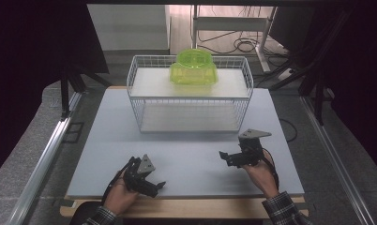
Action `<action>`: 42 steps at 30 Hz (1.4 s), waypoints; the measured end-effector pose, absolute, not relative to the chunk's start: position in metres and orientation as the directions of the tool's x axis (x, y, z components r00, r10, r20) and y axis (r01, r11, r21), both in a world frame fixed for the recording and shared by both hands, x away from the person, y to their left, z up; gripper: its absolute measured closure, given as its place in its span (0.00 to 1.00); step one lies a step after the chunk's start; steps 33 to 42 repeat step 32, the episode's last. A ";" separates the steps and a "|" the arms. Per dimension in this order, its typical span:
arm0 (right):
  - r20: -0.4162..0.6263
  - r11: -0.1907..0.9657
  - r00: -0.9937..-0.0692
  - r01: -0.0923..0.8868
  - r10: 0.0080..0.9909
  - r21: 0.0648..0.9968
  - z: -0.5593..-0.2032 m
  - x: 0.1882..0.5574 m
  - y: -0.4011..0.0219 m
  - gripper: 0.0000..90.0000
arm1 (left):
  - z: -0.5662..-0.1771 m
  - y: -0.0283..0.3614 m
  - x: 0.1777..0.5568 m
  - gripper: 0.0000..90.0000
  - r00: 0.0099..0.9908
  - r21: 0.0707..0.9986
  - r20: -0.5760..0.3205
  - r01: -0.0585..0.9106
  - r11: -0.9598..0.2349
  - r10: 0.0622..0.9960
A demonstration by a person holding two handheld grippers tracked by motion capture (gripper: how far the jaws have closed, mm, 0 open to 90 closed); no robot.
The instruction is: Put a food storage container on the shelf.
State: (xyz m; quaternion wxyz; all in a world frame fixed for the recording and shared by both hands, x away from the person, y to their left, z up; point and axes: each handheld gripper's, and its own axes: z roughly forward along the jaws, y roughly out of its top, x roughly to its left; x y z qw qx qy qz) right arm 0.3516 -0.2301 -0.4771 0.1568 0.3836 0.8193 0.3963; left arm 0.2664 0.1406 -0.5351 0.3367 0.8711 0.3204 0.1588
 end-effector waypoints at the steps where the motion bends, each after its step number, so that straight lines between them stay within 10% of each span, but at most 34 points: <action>1: 0.047 0.392 -0.657 0.504 0.753 0.770 -0.477 0.352 -0.230 0.00 | -0.535 0.141 0.266 0.02 0.744 0.688 0.061 0.451 -0.568 0.665; 42: 0.000 0.468 -0.639 0.563 0.769 0.681 -0.510 0.325 -0.249 0.00 | -0.536 0.139 0.269 0.02 0.705 0.666 0.008 0.526 -0.530 0.709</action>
